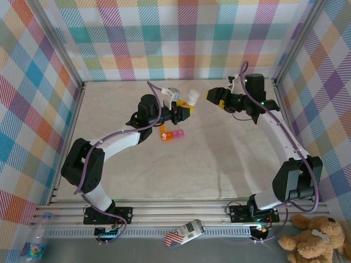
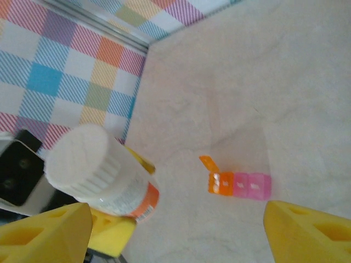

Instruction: Sort the pills into containers

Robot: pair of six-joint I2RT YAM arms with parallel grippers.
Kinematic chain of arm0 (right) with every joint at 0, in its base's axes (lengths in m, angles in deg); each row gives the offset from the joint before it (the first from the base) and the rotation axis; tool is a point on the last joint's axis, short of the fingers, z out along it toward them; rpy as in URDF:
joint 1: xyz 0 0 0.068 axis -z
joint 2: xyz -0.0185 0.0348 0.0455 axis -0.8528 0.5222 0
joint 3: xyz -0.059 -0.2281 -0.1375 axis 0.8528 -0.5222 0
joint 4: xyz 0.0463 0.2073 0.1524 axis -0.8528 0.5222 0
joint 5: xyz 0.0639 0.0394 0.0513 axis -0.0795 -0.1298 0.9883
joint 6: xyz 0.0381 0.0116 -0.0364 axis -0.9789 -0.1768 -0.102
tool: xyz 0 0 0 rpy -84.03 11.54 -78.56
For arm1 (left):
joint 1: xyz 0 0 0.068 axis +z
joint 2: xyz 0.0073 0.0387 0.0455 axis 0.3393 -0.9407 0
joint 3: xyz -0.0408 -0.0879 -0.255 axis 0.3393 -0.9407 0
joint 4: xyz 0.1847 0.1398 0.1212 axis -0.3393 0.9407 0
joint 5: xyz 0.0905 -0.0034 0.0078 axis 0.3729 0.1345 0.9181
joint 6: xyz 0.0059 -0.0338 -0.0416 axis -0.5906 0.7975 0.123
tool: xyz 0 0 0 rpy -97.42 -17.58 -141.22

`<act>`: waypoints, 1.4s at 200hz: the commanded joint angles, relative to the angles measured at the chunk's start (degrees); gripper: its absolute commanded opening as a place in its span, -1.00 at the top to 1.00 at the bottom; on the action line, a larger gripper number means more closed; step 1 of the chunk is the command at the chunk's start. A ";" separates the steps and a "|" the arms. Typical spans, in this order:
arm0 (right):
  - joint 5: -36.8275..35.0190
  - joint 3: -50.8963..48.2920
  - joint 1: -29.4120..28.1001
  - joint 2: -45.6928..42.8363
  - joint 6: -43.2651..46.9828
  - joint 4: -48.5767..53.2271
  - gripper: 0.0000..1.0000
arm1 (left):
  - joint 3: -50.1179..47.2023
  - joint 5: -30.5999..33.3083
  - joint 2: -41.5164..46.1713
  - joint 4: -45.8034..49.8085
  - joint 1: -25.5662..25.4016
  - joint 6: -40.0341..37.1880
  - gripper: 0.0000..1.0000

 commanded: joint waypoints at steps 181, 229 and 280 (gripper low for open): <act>10.29 17.86 -4.91 11.70 12.68 11.91 -0.65 | 4.27 -15.38 1.94 8.06 3.34 0.17 1.00; 10.60 17.82 -6.39 12.36 12.35 11.26 -0.58 | 4.49 -15.38 1.91 8.66 3.47 -0.36 1.00; 11.34 17.46 -6.85 12.65 11.77 10.73 -0.30 | 4.32 -15.38 2.07 8.54 3.66 -0.37 1.00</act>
